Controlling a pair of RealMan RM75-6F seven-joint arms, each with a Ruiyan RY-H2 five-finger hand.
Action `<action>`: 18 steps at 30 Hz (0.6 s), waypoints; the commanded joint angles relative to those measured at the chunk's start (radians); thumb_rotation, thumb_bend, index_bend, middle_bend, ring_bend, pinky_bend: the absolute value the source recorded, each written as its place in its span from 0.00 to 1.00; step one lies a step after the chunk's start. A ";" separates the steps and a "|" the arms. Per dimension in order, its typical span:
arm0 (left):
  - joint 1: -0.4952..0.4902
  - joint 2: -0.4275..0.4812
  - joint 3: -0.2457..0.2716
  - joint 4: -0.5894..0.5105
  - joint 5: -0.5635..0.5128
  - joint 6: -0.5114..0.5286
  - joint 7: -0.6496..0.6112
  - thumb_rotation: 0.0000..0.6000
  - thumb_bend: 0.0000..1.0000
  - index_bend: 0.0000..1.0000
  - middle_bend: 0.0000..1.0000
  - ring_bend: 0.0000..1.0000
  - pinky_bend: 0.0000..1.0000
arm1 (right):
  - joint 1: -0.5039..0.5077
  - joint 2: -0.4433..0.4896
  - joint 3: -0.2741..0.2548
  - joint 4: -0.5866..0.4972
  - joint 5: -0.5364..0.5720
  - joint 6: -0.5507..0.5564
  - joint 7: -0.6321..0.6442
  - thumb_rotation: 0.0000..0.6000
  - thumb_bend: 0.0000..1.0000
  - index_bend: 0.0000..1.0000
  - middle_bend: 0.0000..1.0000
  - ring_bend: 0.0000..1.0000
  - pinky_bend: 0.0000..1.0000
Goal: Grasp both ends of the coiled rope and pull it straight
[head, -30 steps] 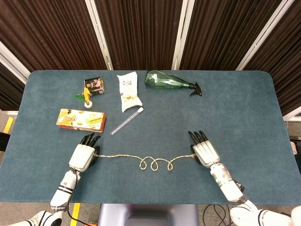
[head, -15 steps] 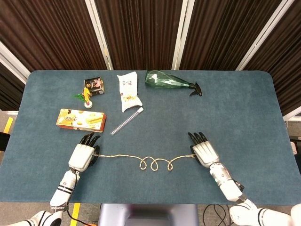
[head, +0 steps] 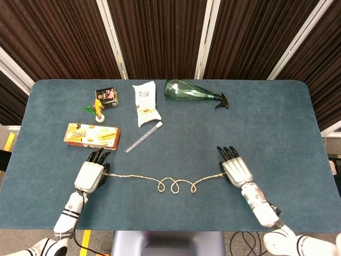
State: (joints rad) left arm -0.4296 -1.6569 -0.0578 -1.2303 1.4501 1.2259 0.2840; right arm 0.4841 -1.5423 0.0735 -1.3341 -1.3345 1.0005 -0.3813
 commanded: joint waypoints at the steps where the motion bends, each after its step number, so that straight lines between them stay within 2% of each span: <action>1: 0.001 0.010 -0.006 -0.003 -0.001 0.008 0.001 1.00 0.45 0.60 0.13 0.02 0.15 | -0.007 0.023 0.007 -0.013 0.004 0.017 0.021 1.00 0.59 0.81 0.08 0.00 0.00; 11: 0.013 0.066 -0.025 -0.013 -0.013 0.035 -0.014 1.00 0.45 0.60 0.13 0.02 0.15 | -0.051 0.132 0.020 -0.028 0.012 0.082 0.115 1.00 0.59 0.81 0.09 0.00 0.00; 18: 0.030 0.099 -0.028 0.013 -0.029 0.042 -0.050 1.00 0.45 0.60 0.14 0.02 0.15 | -0.095 0.199 0.021 0.003 0.032 0.112 0.196 1.00 0.59 0.81 0.09 0.00 0.00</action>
State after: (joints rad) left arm -0.4026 -1.5619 -0.0845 -1.2224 1.4256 1.2682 0.2397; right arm 0.3991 -1.3513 0.0946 -1.3399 -1.3078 1.1059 -0.1978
